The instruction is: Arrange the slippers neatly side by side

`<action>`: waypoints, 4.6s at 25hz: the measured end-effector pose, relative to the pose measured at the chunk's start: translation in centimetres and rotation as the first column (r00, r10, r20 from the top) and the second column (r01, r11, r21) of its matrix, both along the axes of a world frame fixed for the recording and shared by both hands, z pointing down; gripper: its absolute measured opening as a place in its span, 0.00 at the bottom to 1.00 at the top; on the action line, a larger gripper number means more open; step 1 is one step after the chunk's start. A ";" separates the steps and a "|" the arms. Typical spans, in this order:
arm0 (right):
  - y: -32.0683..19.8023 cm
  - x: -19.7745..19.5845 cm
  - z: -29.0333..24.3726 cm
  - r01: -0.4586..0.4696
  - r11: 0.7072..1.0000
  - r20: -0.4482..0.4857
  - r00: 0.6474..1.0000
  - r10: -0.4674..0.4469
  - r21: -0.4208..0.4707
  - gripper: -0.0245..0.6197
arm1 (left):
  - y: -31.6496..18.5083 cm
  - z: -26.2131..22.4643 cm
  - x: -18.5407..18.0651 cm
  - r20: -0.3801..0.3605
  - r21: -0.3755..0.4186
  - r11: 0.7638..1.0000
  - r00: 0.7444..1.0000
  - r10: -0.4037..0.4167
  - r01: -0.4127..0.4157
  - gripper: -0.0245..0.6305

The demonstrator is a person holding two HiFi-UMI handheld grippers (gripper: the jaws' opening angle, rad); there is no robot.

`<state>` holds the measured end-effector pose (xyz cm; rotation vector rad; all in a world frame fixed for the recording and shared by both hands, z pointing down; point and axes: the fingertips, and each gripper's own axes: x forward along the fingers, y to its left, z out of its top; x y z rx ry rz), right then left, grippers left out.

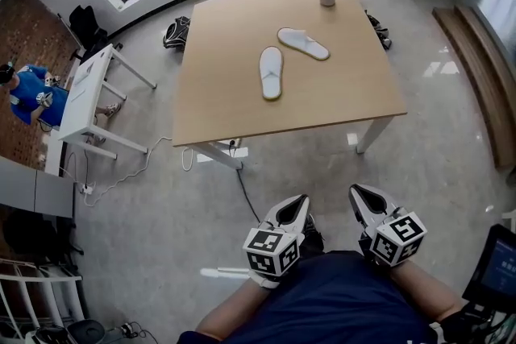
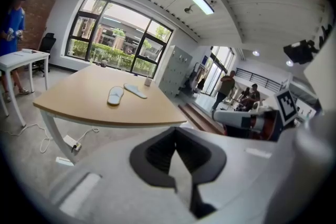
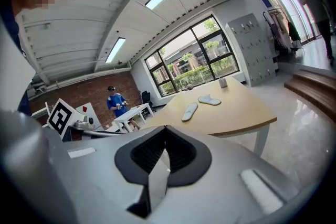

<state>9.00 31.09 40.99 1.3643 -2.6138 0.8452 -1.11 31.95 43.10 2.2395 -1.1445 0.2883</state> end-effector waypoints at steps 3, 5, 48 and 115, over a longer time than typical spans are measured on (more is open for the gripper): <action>-2.1 -1.7 0.0 0.003 1.000 -0.013 1.000 -0.003 -0.001 0.05 | -2.3 -0.1 -1.6 -0.007 -0.003 1.000 1.000 -0.001 0.001 0.04; -3.6 -2.7 0.2 0.008 1.000 -0.022 1.000 -0.008 -0.004 0.05 | -3.8 0.1 -2.6 -0.013 -0.009 1.000 1.000 -0.003 0.003 0.04; -32.5 -3.6 3.9 0.164 0.983 0.028 0.986 -0.162 -0.086 0.05 | -31.5 2.5 -2.8 0.038 -0.073 0.986 0.988 -0.148 0.150 0.04; -58.1 -4.8 26.5 0.367 0.920 -0.634 0.680 -0.368 -0.139 0.05 | -47.8 25.2 -7.2 0.432 -0.132 0.986 0.890 0.148 -0.100 0.04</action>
